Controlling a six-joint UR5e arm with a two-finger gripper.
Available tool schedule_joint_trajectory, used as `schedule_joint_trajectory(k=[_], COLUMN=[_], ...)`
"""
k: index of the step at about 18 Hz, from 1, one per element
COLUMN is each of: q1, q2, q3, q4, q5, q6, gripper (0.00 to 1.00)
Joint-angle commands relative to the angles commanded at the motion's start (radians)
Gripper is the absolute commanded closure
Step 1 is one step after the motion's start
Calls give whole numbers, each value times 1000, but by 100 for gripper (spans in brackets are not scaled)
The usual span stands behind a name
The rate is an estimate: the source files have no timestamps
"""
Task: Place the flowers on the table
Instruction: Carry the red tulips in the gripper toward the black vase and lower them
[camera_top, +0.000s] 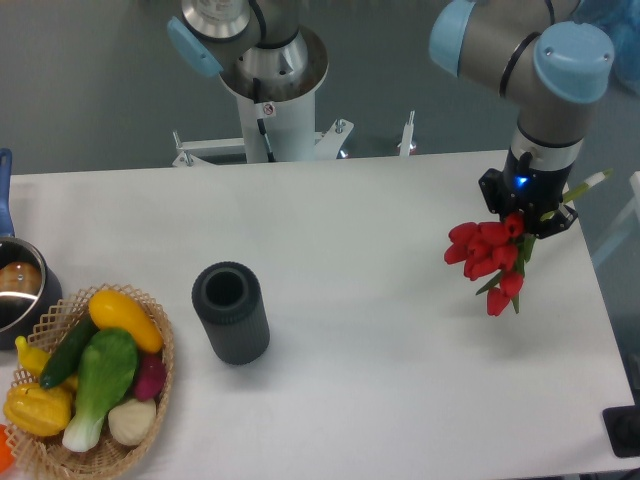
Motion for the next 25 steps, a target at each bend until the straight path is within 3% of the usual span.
schedule_joint_trajectory(k=[7,10,16,24,25], q1=[-74,-117,-215,-256,-256], q2=[-21,-25,-29,-29,-29], q3=[-5,-46,-101,-158,-160], q4=[2,9,74,78,78], q5=[0,-3,-21,-51,-51], q6=[-113,-155,-278,-312,-312], gripper=[100,100,100,100,94])
